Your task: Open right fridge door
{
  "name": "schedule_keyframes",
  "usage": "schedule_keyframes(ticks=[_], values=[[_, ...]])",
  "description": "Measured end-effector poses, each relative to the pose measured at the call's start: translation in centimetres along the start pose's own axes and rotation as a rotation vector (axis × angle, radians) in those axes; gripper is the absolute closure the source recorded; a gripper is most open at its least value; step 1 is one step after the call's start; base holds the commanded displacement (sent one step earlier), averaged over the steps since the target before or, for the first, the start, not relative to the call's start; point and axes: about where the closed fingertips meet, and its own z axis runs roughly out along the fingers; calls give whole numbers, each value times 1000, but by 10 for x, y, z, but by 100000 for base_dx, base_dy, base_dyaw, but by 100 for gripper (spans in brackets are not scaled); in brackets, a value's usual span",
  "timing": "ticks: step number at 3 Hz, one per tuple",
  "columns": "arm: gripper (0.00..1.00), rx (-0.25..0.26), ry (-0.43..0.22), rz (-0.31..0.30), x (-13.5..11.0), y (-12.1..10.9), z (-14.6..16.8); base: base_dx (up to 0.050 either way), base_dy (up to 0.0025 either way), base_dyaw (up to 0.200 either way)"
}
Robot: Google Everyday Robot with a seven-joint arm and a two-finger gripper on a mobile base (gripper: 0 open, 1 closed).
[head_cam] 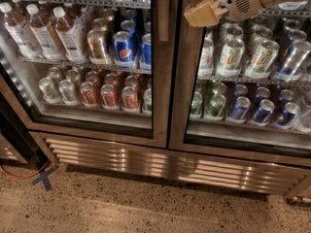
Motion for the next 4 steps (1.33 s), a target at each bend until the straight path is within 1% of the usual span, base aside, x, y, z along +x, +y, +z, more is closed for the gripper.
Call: schedule_keyframes(ticks=[1, 2, 4], values=[[100, 0, 16, -8, 3, 0, 1, 0, 0, 0], [100, -16, 41, -24, 5, 1, 1, 0, 0, 0], [100, -31, 63, -46, 5, 0, 5, 0, 0, 0]])
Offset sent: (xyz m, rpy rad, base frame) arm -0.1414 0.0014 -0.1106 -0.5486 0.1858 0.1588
